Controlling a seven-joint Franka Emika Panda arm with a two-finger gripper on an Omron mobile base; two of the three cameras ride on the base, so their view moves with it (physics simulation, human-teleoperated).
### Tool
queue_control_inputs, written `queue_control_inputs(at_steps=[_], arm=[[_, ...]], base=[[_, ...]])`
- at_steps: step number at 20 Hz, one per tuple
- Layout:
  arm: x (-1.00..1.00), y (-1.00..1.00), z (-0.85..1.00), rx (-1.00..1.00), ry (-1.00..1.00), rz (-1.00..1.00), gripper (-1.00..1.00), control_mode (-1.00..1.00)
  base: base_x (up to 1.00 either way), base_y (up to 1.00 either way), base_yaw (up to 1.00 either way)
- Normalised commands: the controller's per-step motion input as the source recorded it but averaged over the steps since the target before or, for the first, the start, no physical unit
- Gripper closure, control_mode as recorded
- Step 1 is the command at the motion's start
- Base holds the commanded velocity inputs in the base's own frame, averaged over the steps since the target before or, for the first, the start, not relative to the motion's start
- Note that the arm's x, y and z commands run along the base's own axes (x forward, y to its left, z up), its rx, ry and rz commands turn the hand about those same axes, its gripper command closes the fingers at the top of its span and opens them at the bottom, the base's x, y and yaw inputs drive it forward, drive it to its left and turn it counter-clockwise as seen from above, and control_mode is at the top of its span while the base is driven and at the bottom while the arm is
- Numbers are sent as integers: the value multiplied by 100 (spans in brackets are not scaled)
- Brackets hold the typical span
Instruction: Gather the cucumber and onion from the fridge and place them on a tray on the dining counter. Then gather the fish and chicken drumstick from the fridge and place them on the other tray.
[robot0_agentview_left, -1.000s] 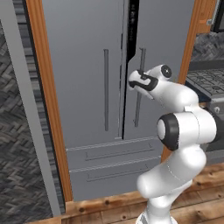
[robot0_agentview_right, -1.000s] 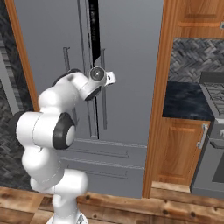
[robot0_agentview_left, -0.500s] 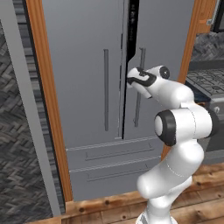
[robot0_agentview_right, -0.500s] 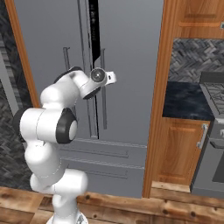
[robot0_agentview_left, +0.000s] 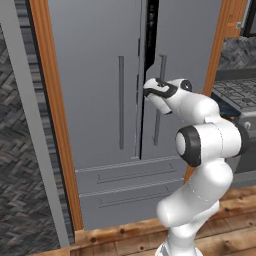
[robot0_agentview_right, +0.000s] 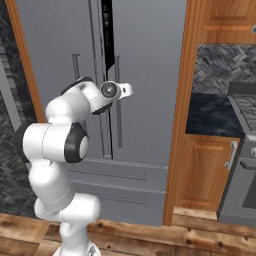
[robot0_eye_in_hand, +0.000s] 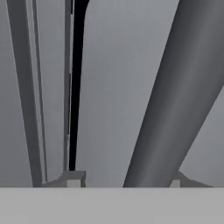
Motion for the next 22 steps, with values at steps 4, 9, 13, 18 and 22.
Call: queue_control_inputs(at_steps=[4, 9, 13, 18, 22], arm=[[-64, -6, 28, 0, -7, -1, 100, -100], [-85, -23, 33, 0, -8, -4, 100, -100], [-88, -43, 42, 0, -11, -6, 100, -100], [-95, -58, 46, 0, -6, -2, 100, -100], [-94, -39, 44, 0, -1, -1, -100, -100]], base=[[0, 0, 0], [0, 0, 0], [0, 0, 0], [0, 0, 0], [0, 0, 0]])
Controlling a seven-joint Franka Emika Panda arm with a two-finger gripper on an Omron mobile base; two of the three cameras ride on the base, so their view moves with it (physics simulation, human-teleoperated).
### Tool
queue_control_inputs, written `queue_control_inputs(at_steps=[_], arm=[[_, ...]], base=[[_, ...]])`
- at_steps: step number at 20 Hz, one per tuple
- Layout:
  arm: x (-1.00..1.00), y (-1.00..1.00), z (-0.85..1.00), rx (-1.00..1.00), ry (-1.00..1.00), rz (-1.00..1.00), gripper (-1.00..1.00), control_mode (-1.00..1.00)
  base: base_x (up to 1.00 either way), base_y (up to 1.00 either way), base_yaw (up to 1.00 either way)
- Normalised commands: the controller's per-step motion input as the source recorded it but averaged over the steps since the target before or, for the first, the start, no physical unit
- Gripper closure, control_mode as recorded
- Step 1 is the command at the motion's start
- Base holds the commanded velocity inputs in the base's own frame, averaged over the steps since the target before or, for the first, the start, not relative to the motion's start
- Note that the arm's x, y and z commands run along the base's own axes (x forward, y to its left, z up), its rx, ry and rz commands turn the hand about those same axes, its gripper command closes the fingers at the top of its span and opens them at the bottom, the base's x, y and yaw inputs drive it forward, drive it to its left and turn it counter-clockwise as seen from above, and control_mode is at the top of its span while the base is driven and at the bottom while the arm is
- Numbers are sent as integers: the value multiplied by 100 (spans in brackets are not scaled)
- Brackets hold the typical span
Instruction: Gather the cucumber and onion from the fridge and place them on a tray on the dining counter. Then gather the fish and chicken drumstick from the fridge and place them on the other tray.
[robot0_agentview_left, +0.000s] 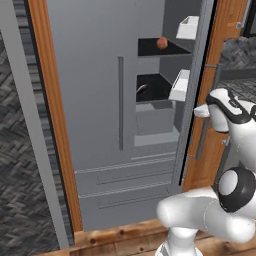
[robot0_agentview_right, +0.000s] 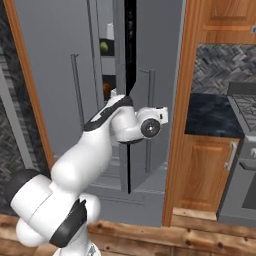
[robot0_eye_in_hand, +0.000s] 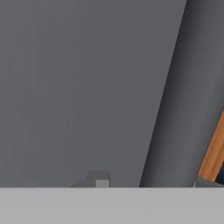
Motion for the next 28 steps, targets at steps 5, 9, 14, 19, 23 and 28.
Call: queue_control_inputs(at_steps=[5, 9, 14, 19, 23, 28], arm=[[-100, 3, 56, -1, -11, 0, -100, -100], [-100, 16, 47, -3, -23, 0, -100, -100], [-100, 48, 52, -5, -26, 0, -100, -100], [-84, 18, 39, -5, -28, -1, -100, -100], [-10, -4, -10, 0, -4, -1, -100, -100], [11, -53, -2, 0, 6, 0, -100, -100]], base=[[0, 0, 0], [0, 0, 0], [0, 0, 0], [0, 0, 0], [0, 0, 0], [0, 0, 0]])
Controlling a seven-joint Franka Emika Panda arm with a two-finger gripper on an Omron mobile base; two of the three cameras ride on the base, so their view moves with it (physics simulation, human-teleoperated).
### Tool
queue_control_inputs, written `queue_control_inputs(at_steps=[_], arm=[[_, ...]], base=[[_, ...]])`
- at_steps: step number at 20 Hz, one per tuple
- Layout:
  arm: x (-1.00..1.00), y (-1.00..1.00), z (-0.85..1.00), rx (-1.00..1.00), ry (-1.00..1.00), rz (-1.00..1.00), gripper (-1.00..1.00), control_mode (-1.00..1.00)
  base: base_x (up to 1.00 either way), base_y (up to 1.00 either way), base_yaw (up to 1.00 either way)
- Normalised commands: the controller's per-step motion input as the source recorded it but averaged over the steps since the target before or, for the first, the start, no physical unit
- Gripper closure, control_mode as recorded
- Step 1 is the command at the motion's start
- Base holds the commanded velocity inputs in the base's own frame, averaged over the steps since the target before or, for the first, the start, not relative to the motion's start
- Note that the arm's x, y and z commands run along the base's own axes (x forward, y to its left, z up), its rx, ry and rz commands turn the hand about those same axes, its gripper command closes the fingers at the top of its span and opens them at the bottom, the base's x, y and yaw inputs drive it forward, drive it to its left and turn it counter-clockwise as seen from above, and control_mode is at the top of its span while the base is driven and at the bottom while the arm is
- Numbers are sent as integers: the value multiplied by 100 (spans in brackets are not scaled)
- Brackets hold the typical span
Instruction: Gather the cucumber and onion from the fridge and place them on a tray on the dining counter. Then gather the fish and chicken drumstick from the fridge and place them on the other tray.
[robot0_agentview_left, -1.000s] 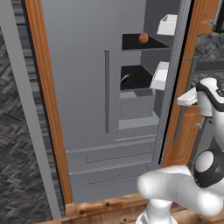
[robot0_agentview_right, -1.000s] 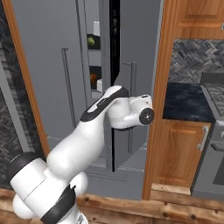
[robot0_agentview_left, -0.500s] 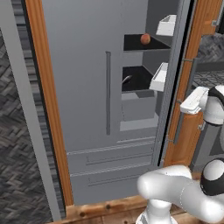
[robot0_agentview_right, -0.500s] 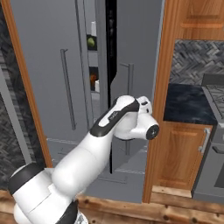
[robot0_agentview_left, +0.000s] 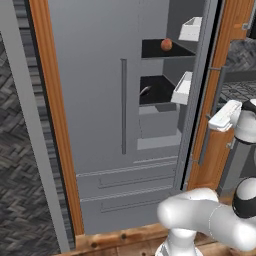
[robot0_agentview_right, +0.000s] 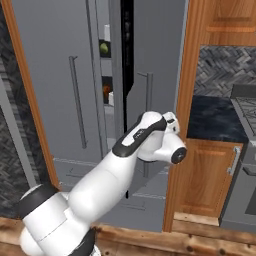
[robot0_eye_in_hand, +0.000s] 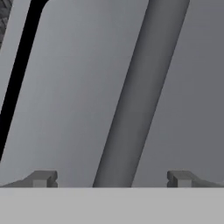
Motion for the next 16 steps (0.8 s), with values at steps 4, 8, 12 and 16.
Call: queue_control_inputs(at_steps=[4, 8, 12, 16], arm=[[18, -72, 0, 0, 9, -5, -100, -100], [-89, -30, 15, 2, -15, -2, -100, -100], [-100, 15, 31, 0, -26, 0, -100, -100], [-100, 42, 46, 0, -23, 0, -100, -100]], base=[[0, 0, 0], [0, 0, 0], [0, 0, 0], [0, 0, 0]])
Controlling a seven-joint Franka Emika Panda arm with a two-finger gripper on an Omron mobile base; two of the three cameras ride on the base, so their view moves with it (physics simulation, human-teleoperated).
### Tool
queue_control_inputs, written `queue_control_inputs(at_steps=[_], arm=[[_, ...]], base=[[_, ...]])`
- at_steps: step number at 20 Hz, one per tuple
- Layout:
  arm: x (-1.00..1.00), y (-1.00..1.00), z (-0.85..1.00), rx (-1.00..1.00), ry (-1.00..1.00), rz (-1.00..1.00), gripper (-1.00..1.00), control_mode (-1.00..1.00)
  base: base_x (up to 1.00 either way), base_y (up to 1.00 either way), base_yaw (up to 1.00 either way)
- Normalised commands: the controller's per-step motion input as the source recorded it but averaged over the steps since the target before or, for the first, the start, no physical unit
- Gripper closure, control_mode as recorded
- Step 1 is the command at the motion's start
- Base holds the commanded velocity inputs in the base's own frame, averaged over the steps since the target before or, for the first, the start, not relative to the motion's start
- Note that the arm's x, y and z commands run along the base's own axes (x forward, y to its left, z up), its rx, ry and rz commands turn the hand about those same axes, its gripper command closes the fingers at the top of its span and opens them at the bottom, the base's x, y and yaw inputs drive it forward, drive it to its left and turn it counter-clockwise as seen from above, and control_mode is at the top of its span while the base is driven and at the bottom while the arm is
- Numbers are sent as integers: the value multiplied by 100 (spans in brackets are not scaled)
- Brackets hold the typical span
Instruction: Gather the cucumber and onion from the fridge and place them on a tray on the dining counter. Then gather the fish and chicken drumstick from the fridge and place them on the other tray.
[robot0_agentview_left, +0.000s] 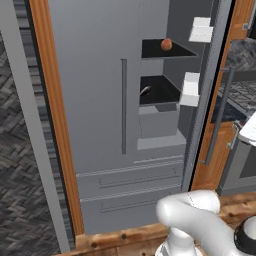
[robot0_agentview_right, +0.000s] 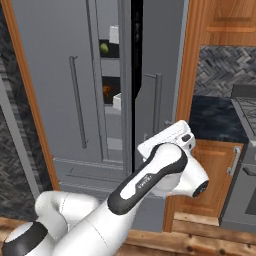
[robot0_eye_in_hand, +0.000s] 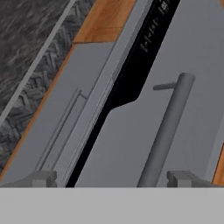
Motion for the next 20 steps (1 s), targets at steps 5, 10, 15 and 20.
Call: queue_control_inputs(at_steps=[5, 10, 15, 20], arm=[[-86, 85, 52, -4, -18, -4, -100, -100], [-33, 100, 54, -12, -5, -5, -100, -100], [-2, 100, 27, -19, 0, -11, -100, -100], [13, 90, 7, -28, 0, -26, -100, -100]], base=[[0, 0, 0], [0, 0, 0], [0, 0, 0], [0, 0, 0]])
